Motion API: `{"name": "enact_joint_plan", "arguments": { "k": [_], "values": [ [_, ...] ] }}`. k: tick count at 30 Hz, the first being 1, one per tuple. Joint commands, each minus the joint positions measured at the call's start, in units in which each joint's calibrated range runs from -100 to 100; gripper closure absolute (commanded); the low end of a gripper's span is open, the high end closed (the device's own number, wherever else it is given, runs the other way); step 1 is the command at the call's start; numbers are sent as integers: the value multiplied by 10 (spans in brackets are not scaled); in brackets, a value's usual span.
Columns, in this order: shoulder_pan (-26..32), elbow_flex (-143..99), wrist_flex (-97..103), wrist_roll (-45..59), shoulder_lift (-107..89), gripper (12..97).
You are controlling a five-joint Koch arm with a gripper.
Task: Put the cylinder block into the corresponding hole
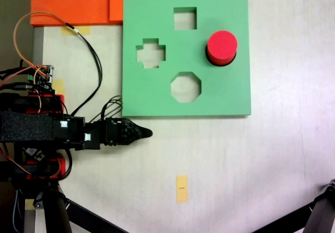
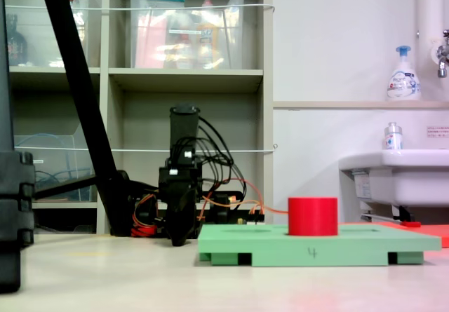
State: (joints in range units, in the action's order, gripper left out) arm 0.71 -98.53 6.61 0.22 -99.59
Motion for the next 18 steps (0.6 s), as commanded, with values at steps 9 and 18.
{"name": "enact_joint_plan", "arguments": {
  "k": [9,18],
  "values": [
    [-25,-15,-50,-3,-4,636],
    [-25,-15,-43,-3,-4,580]
  ]
}}
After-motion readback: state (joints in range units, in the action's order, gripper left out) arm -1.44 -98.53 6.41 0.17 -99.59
